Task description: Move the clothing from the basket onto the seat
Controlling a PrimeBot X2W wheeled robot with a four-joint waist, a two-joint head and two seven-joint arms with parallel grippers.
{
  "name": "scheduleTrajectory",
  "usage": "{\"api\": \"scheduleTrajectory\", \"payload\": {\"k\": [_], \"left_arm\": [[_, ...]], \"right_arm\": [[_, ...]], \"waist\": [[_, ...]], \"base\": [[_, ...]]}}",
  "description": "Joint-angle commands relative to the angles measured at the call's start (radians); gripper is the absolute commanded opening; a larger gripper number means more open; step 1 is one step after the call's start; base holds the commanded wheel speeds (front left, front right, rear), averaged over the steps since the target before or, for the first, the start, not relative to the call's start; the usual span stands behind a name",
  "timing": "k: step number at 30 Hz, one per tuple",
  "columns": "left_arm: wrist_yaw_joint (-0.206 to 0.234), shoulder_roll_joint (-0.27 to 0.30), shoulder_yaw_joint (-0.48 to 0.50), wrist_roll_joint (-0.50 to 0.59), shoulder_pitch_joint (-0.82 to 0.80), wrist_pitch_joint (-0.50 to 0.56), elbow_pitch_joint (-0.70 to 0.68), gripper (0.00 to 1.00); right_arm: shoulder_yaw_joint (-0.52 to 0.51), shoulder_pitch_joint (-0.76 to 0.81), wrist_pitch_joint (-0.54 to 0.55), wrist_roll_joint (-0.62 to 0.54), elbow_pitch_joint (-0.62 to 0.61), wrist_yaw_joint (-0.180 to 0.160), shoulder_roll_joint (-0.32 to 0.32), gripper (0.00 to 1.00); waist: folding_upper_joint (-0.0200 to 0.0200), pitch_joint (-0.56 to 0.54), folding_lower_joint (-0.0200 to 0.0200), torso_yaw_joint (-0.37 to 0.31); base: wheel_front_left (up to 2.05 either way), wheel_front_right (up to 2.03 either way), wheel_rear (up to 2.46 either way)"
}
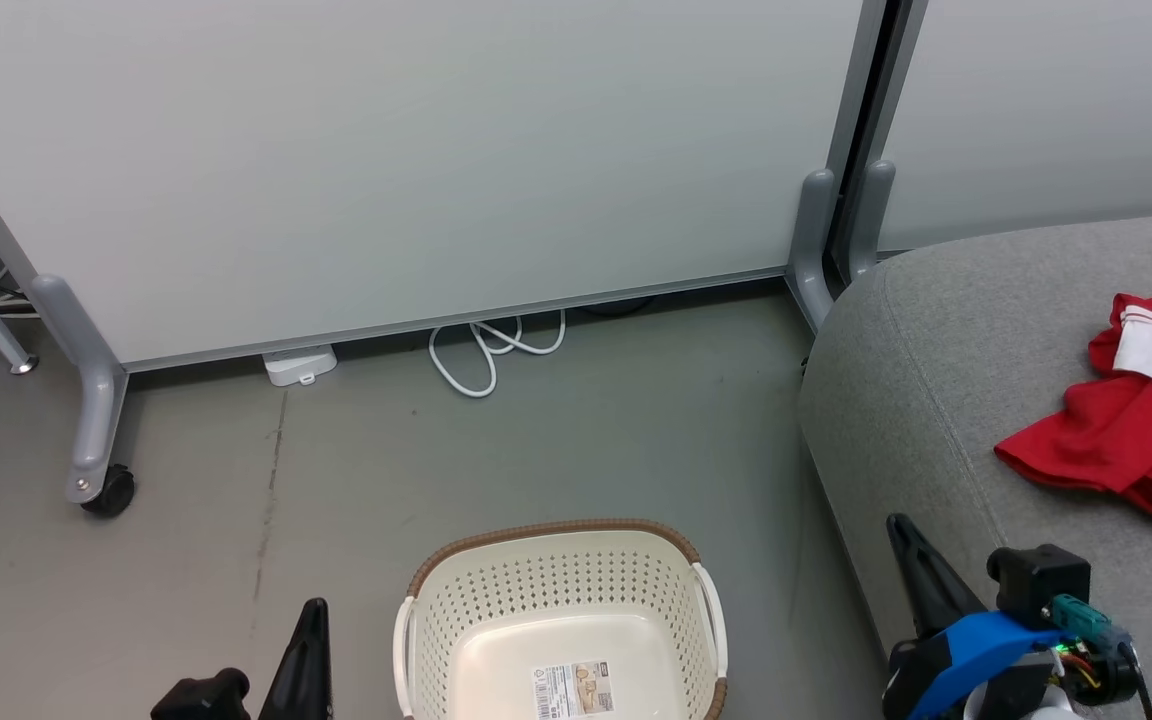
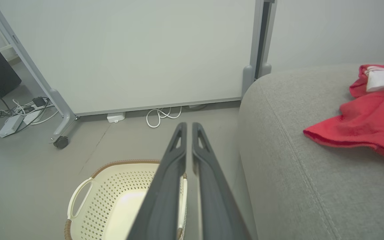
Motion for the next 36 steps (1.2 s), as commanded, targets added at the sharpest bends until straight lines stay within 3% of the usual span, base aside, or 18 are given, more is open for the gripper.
{"api": "scheduleTrajectory", "payload": {"k": [1,5,36], "left_arm": [[0.0,0.0,-0.001,-0.005,0.005,0.002,0.006,0.0],[0.0,-0.001,-0.003,-0.006,0.023,0.003,0.04,0.0],[0.0,-0.002,0.069,-0.48,-0.043,0.142,-0.032,0.0]], "right_arm": [[-0.002,0.005,0.002,0.005,0.009,0.0,0.0,0.0],[-0.001,0.027,0.003,0.008,0.045,0.0,0.002,0.0],[-0.05,0.013,0.075,0.55,-0.007,0.0,0.002,0.0]], "waist": [[0.0,0.0,0.0,0.0],[-0.0001,0.0,0.0,0.0],[-0.0001,0.005,0.0,0.0]], "base": [[0.0,0.0,0.0],[0.0,0.0,0.0],[0.0,0.0,0.0]]}}
